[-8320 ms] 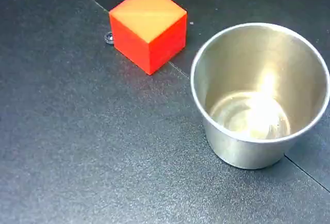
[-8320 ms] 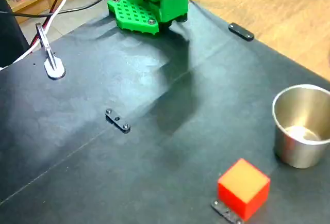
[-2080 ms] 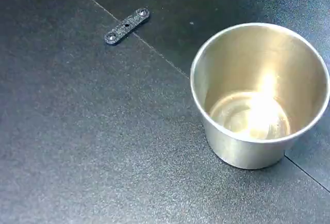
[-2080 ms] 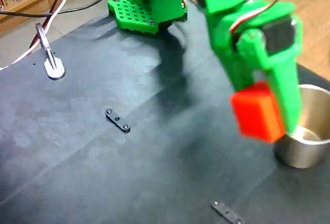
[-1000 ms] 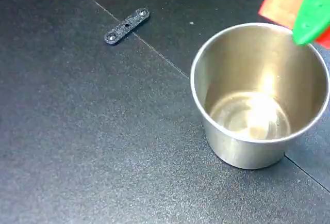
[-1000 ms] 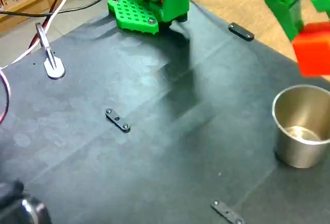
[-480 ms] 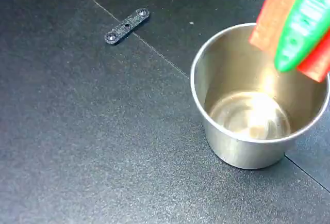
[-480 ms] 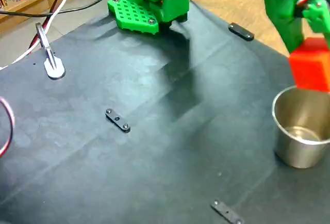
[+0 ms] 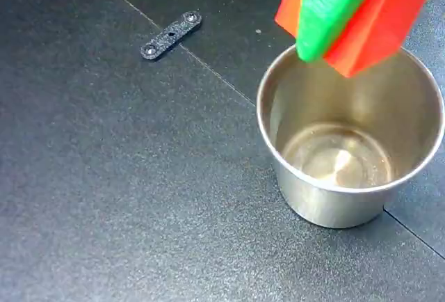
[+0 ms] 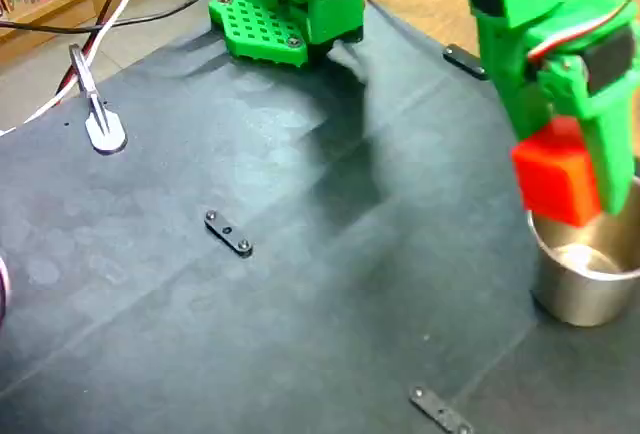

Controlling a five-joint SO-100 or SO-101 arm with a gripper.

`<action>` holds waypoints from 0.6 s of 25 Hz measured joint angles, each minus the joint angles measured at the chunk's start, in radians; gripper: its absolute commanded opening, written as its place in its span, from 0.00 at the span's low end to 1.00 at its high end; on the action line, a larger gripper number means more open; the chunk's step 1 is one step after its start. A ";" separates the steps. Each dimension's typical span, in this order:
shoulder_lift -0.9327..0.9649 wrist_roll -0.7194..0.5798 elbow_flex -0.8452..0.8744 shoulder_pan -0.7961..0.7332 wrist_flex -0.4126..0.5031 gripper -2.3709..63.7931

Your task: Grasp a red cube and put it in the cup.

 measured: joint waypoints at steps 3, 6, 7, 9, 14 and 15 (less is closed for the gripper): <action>0.000 0.000 0.000 -0.005 0.000 0.02; 0.000 0.000 0.000 -0.003 0.000 0.02; 0.000 0.000 0.000 -0.006 0.000 0.02; 0.000 0.000 0.000 -0.008 0.000 0.02; -0.023 0.000 0.000 -0.006 0.000 0.02; -0.029 0.000 0.000 -0.006 0.000 0.02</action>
